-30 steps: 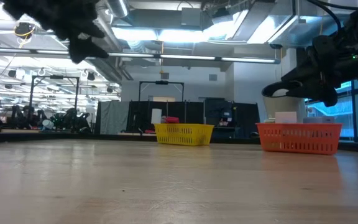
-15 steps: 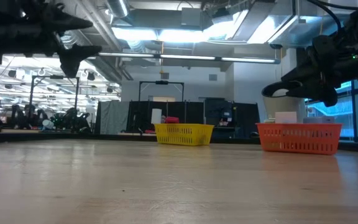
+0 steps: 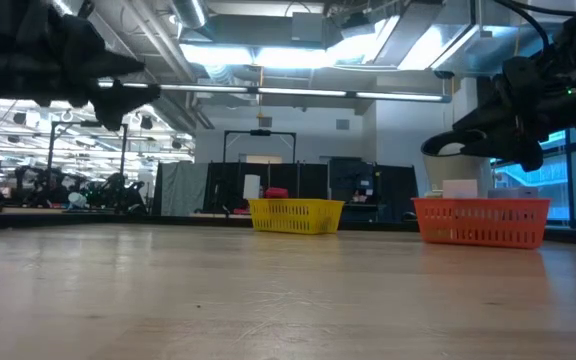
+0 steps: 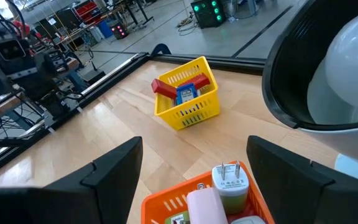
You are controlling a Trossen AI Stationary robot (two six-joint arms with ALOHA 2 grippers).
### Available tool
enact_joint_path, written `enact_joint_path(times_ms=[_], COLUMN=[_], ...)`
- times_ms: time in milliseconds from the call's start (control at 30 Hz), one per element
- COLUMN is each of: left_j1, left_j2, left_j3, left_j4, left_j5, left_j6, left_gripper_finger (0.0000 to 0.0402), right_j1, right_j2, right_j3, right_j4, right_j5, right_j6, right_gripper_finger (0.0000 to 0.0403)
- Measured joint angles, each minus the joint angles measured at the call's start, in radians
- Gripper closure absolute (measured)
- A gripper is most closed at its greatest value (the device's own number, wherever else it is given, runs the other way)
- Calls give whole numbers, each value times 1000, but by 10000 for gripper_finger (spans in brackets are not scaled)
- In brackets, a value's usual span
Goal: Pick & Place Office items
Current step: Return to Home Position
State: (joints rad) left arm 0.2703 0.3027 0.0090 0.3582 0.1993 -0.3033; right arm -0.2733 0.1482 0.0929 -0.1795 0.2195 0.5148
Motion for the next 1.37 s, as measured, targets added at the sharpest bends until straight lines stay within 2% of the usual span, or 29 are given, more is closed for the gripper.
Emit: enact_joint_path(times_ms=[133,267,1367], left_j1=[0,0,0], left_j2=[0,0,0], left_j3=[0,0,0], left_j4=[-85,-131,-131], left_j5=[0,0,0], left_j6=[101,103,81], left_gripper_finger=[141,141,141], right_j1=[0,0,0], right_j2=[0,0,0], right_j3=[0,0,0], right_j4=[0,0,0], right_j5=[0,0,0], right_j6=[0,0,0], right_gripper_finger=[112,112,112])
